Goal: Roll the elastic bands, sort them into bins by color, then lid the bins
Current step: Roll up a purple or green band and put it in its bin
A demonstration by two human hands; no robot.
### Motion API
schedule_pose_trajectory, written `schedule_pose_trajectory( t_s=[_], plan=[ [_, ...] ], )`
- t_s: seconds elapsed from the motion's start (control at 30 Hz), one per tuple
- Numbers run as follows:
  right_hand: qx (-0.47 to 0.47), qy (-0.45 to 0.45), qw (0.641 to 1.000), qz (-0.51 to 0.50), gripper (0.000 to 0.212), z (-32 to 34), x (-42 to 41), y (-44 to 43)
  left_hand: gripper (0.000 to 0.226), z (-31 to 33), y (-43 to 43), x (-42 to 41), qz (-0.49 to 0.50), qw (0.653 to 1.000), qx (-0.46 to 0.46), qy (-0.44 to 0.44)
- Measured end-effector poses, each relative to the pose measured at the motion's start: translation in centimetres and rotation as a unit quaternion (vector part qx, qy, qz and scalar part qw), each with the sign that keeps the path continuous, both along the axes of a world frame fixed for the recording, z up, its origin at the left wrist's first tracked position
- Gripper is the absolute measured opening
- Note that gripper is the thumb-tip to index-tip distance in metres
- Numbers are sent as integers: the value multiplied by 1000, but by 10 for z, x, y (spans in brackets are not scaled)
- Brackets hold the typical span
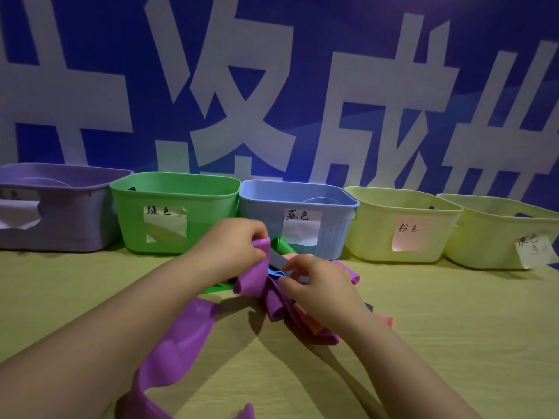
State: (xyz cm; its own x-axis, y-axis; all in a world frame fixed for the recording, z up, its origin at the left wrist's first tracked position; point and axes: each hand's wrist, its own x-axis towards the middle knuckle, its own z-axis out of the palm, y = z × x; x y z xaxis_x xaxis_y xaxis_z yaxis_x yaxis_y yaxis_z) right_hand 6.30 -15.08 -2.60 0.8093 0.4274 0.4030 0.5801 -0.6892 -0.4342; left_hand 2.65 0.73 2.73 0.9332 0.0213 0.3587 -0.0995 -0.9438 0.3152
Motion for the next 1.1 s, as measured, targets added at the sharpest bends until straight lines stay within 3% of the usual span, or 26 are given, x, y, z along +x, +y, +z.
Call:
schedule_pose_trajectory(
  t_s=[0.13,0.27,0.53,0.67,0.83,0.97,1.1],
  plan=[
    [137,59,988,42,15,10,0,2,12,8,-7,-7,-51,997,-49,-41],
    [285,141,944,91,7,15,0,8,12,-1,-13,-6,-67,993,-88,-52],
    [305,126,940,86,5,2,4,12,18,-22,-7,-6,-75,980,-177,-45],
    [337,124,929,90,17,2,8,12,10,-25,-1,-2,-88,958,-269,-54],
    [348,137,920,112,27,1,8,12,23,-35,5,-1,-77,946,-302,-83],
    [375,157,901,153,18,4,0,13,32,-33,2,-6,-94,938,-317,-101],
    [352,128,913,160,23,5,-6,13,33,-33,-6,-12,-122,933,-314,-124]
  ],
)
